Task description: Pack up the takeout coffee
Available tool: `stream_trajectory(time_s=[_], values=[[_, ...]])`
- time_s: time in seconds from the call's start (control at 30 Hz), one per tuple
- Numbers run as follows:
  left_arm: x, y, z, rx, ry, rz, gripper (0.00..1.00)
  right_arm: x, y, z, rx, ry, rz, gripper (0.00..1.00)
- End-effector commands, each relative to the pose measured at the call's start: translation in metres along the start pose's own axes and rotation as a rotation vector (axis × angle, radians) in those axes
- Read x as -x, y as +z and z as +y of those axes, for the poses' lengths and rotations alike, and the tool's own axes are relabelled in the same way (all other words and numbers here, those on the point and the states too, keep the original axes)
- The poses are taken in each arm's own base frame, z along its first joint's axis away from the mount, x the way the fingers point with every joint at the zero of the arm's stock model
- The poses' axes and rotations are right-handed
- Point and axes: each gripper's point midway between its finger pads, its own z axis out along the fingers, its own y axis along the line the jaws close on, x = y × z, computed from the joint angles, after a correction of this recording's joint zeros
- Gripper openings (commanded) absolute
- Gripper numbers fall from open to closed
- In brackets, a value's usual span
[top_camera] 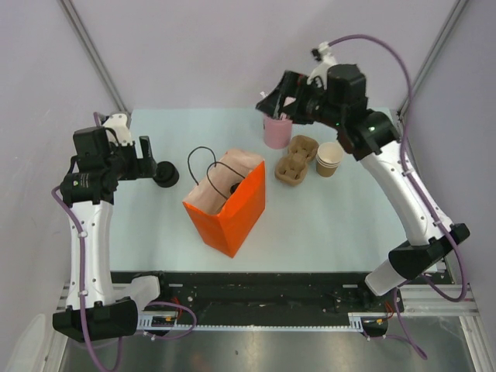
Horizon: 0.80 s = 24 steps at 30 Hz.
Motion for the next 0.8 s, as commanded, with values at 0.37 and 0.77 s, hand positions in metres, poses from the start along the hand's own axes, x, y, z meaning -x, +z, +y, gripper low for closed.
stream_trajectory(time_s=[0.37, 0.77], values=[[-0.025, 0.013, 0.013, 0.066, -0.007, 0.035, 1.00, 0.026, -0.187, -0.246, -0.819, -0.059, -0.349, 1.00], [-0.056, 0.044, 0.004, -0.004, 0.088, -0.179, 1.00, -0.049, -0.218, -0.328, -1.103, 0.026, -0.275, 1.00]])
